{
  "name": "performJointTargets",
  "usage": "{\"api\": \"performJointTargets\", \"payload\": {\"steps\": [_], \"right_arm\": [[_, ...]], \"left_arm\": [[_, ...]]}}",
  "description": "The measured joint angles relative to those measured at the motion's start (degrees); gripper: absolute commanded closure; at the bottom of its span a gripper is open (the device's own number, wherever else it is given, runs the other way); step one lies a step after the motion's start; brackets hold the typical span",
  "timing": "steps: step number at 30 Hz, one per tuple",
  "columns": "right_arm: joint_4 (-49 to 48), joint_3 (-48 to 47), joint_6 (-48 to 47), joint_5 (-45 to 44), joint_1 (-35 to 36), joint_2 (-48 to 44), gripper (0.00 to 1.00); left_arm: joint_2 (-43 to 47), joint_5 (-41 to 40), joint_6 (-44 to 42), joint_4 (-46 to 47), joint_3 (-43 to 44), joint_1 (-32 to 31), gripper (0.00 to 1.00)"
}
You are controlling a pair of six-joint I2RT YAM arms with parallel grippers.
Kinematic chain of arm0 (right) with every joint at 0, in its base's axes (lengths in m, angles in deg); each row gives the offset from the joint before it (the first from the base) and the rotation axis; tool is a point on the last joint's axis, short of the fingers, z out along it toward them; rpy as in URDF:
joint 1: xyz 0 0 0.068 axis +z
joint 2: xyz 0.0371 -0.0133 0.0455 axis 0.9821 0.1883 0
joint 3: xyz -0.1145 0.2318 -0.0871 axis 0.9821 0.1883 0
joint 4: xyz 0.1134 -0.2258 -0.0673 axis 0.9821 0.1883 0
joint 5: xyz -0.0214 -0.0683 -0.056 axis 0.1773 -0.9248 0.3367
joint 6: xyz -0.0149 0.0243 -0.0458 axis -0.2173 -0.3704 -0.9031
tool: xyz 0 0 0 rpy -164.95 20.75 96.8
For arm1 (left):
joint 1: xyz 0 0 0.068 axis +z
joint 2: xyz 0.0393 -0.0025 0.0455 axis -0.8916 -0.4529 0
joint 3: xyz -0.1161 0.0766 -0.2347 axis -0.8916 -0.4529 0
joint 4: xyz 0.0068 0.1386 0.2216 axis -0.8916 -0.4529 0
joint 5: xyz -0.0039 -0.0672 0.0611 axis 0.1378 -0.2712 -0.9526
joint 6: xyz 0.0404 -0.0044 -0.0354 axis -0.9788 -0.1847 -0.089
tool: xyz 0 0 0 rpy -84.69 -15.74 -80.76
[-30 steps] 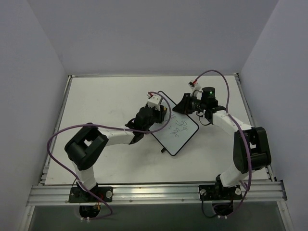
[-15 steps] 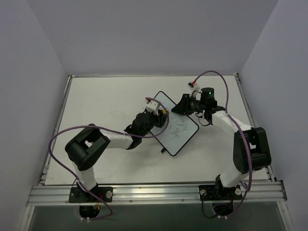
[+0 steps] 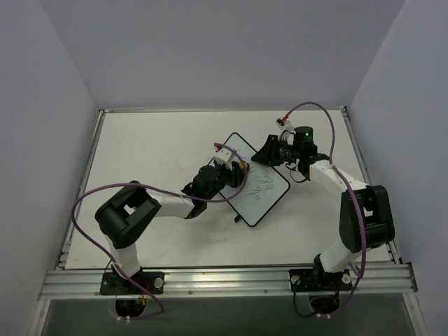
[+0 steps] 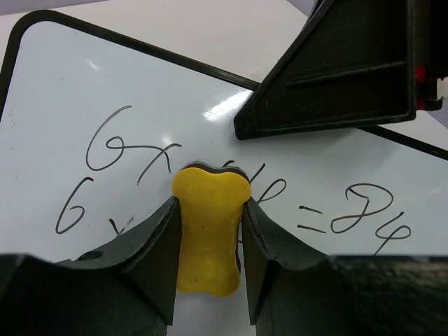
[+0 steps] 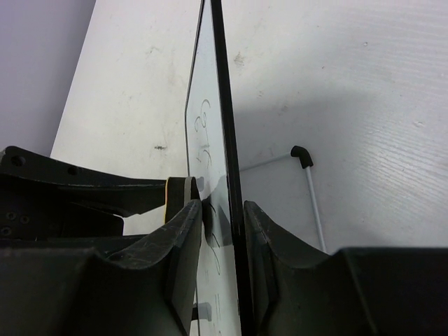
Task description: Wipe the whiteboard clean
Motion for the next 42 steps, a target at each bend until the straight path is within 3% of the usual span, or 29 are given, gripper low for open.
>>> {"api": "performJointTargets", "payload": {"steps": [18, 32, 42], "right_arm": [[-0.87, -1.99, 0.98, 2.89, -2.58, 0.46, 0.77], [-1.66, -1.97, -0.5, 4.02, -3.02, 1.27, 0.99], [-1.9, -1.73, -1.55, 4.26, -3.28, 1.29, 1.0]], "left_arm": [[-0.46, 2.36, 0.42, -6.58, 5.35, -0.07, 0.98], [-0.92, 6.01, 0.92, -9.03, 6.75, 0.81, 0.98], [-1.57, 6.99, 0.96, -10.08, 7.91, 0.96, 0.98]]}}
